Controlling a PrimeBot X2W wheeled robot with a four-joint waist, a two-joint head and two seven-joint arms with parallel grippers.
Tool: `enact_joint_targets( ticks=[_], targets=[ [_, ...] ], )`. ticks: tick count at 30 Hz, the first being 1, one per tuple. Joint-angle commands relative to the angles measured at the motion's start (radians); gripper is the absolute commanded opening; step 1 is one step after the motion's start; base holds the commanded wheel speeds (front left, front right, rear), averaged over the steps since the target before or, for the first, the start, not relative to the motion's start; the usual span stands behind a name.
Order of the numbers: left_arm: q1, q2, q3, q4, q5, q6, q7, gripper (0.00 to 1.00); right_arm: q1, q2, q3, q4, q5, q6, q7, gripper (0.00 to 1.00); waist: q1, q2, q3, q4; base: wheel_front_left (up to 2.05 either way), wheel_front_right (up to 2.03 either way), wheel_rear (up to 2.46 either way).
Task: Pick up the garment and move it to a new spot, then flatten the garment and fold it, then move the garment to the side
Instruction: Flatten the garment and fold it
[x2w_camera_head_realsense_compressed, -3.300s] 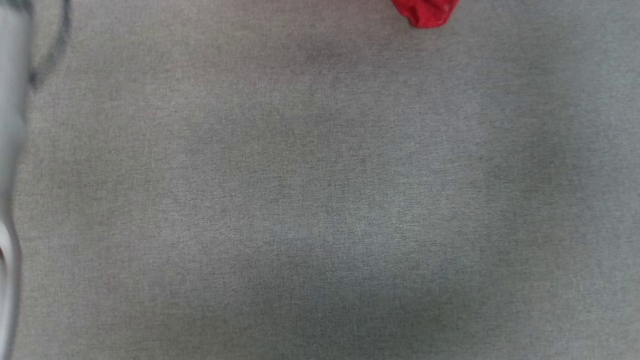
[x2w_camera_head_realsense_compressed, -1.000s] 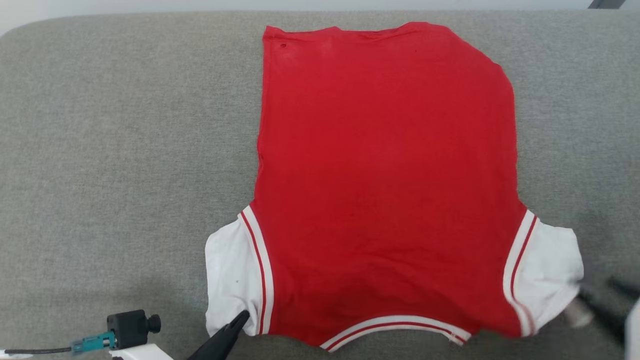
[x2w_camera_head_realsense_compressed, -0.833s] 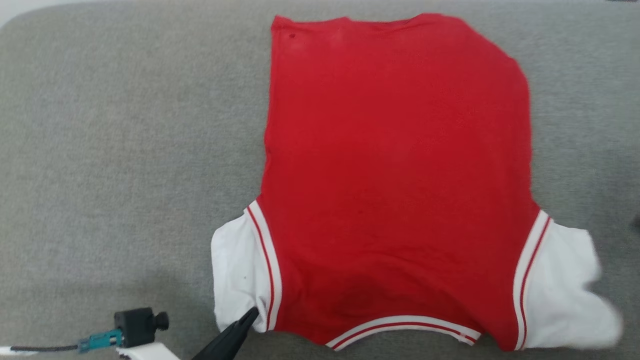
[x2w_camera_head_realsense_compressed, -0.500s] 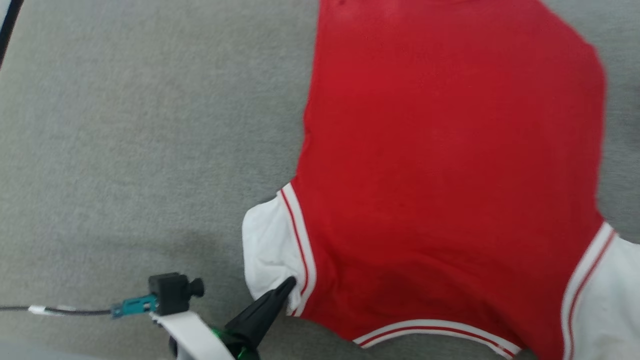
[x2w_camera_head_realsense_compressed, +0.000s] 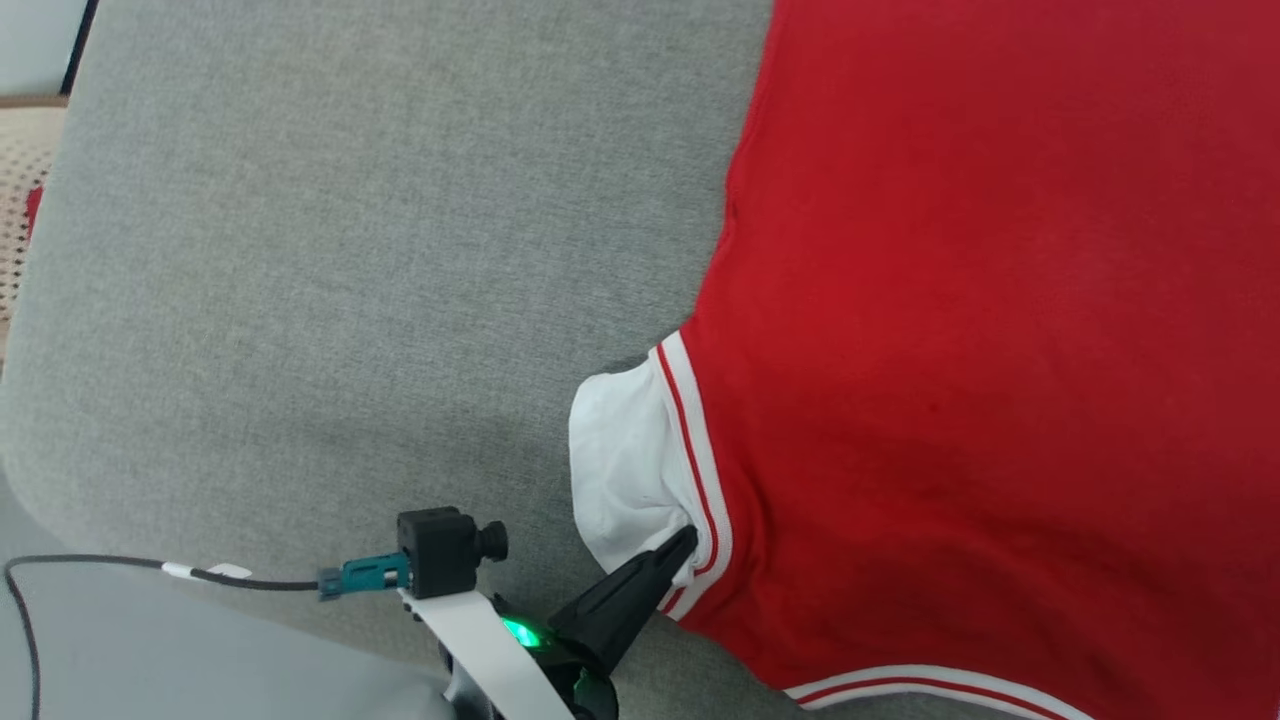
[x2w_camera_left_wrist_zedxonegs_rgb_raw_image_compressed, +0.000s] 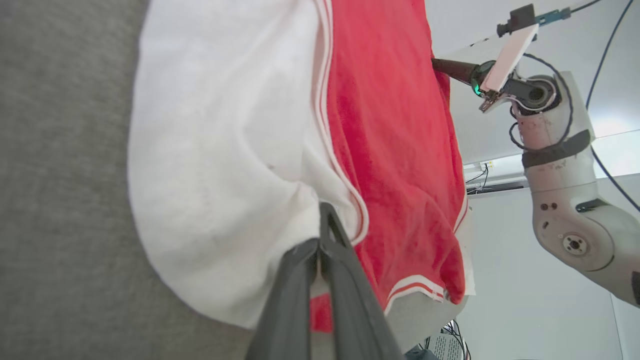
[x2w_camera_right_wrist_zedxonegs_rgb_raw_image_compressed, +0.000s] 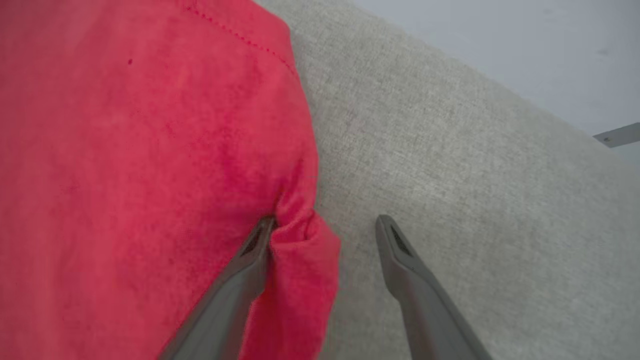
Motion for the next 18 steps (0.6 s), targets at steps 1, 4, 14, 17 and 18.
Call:
enact_joint_targets(
  ticks=[1, 4, 14, 17, 18],
  targets=[
    [-0.014, -0.004, -0.006, 0.003, 0.004, -0.002, -0.006, 0.00, 0.006, 0.004, 0.023, 0.031, 0.010, 0.000, 0.024, 0.49, 0.0000, 0.0000, 0.015, 0.016, 0.00, 0.00, 0.00],
    [-0.026, -0.003, -0.016, 0.014, -0.006, -0.002, -0.014, 0.00, -0.008, 0.007, 0.061, 0.077, 0.033, 0.000, 0.032, 0.00, 0.0000, 0.0000, 0.012, 0.017, 0.00, 0.00, 0.00],
    [-0.003, 0.050, 0.014, 0.054, -0.036, -0.002, -0.036, 0.00, 0.039, -0.024, 0.115, 0.052, 0.157, 0.000, -0.040, 0.00, 0.0000, 0.0000, -0.114, -0.068, 0.00, 0.00, 0.00],
    [0.023, 0.070, 0.055, 0.077, -0.036, -0.002, -0.043, 0.00, 0.118, -0.074, 0.138, -0.025, 0.203, 0.000, -0.035, 0.00, 0.0000, 0.0000, -0.160, -0.106, 0.00, 0.00, 0.00],
    [0.034, 0.073, 0.068, 0.085, -0.039, -0.002, -0.043, 0.00, 0.154, -0.094, 0.145, -0.052, 0.218, 0.000, -0.034, 0.00, 0.0000, 0.0000, -0.175, -0.119, 0.00, 0.00, 0.00]
  ],
)
